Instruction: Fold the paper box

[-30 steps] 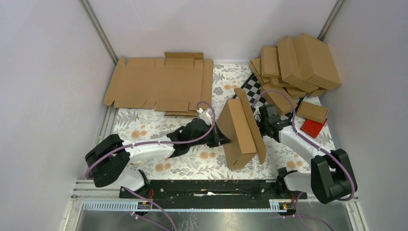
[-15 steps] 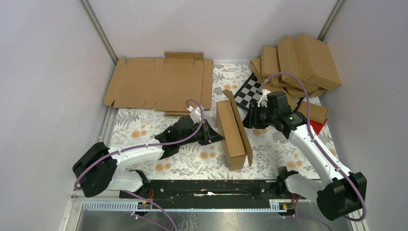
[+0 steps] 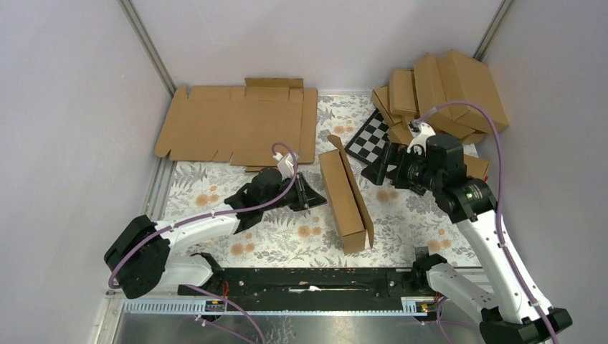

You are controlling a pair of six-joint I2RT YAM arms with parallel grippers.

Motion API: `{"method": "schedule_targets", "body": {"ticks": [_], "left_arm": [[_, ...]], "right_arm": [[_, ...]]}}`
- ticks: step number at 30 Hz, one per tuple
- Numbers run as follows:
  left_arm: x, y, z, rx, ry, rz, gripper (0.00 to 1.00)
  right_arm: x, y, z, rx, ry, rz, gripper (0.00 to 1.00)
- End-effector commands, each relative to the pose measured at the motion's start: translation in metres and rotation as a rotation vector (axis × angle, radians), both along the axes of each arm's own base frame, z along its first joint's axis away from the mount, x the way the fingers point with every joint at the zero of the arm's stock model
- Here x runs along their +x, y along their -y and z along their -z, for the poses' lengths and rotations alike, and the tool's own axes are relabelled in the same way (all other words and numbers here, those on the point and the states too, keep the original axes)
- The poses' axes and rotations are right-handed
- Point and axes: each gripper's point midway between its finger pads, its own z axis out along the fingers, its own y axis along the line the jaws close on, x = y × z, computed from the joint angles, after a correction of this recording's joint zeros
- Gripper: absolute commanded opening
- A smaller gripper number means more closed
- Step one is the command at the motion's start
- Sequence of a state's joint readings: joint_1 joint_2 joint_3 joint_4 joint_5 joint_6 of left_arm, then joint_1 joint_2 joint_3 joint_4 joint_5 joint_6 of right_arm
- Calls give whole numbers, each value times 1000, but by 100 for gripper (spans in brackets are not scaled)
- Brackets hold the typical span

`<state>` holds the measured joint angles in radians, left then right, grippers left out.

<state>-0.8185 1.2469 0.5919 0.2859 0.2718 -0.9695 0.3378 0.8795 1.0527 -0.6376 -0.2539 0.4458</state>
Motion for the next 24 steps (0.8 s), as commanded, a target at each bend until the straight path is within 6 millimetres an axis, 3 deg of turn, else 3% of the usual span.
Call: {"method": "schedule_targets", "body": {"ticks": [1,6,12,16,24], "left_arm": [[3,15,-30,-55,72,79,11],[5,23,-31,-69,63,101,10],[6,24,-32,-69,64,101,10],[6,28,-34,-76,63,112,10],[9,29,-39,-59,87,117,6]], "right_arm": [[-24,-29,9,13,-169,-177,100],[-40,-58,22,-126,-184,-256,100],[-37,-61,50,-315,-222,-182,100],[-45,-77,61,-376,-223,-208,100],[-57,-60,84,-584,-235,-177,100]]}}
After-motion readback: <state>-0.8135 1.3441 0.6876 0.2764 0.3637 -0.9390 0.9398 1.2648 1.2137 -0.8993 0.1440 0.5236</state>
